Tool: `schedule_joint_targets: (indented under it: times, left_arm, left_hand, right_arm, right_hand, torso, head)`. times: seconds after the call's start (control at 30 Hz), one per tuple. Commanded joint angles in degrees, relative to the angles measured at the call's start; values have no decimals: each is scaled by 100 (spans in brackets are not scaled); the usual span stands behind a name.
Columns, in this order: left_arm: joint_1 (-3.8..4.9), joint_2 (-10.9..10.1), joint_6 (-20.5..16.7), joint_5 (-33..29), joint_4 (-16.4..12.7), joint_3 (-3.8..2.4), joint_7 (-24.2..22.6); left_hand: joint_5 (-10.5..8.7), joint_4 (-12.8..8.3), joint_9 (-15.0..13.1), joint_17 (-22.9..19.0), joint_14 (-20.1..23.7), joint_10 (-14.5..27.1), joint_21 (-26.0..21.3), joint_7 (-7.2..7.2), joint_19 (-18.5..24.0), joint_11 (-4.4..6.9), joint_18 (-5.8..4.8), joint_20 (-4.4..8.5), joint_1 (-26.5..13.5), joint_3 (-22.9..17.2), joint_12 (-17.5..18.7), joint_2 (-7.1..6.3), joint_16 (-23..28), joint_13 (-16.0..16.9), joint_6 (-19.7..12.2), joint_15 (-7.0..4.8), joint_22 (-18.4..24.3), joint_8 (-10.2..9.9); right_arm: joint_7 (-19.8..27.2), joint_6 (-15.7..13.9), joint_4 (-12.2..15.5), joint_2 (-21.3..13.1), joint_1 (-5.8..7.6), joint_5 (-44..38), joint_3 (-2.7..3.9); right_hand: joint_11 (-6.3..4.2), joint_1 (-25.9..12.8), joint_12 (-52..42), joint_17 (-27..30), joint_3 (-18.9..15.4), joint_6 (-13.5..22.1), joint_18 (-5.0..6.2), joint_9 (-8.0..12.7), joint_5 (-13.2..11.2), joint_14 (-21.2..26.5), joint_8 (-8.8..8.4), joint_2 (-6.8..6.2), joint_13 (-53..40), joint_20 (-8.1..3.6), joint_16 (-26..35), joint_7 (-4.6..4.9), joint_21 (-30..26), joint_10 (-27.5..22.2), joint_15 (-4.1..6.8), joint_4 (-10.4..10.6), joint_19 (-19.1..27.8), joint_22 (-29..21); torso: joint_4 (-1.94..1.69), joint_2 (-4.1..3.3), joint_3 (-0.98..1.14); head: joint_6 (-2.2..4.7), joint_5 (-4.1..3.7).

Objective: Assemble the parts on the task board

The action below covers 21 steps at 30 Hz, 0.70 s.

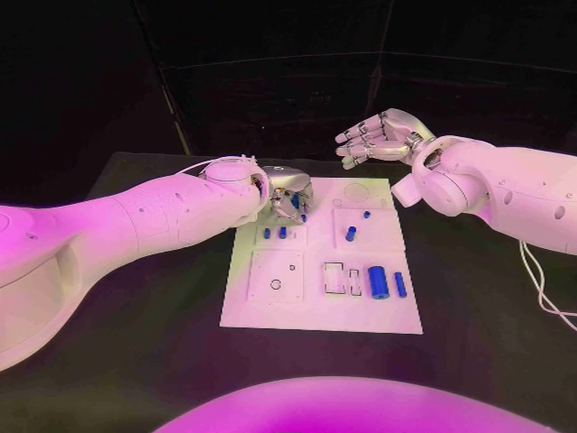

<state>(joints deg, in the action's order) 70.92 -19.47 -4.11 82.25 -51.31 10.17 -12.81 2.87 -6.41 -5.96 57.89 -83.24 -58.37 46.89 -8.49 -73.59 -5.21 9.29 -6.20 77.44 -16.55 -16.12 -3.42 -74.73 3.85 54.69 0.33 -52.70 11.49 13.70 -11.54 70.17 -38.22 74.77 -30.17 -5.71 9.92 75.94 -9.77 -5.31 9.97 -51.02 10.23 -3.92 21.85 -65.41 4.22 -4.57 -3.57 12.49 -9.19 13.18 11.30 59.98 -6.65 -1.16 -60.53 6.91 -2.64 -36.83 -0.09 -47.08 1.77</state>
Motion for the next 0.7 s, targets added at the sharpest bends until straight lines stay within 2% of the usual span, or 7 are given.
schedule_joint_targets:
  times: [0.03,0.7]
  left_arm:
    - [1,21,42,44,14,-4,-55]
    - [-31,78,311,43,41,-4,214]
  left_hand:
    - [3,0,10,6,-35,-58,47,-18,-34,-11,-37,12,23,-46,36,26,-29,-9,47,3,-20,-43]
    - [1,-2,40,22,-61,-217,321,-11,-132,6,-82,18,-3,-243,129,38,-76,-10,168,-8,-285,-83]
  right_arm:
    - [43,26,-1,5,11,-19,4]
    - [40,25,-4,12,12,-22,4]
  right_hand:
    - [-12,-14,-26,5,-48,27,18,-7,22,31,27,56,-8,-12,-30,57,-30,-38,7,1,-33,-9]
    - [-12,-14,-26,5,-48,27,18,-7,22,31,27,56,-8,-12,-30,57,-30,-38,7,1,-33,-9]
  torso:
    - [-2,0,6]
    - [-2,2,-1]
  head:
    - [-4,0]
    - [-24,-2]
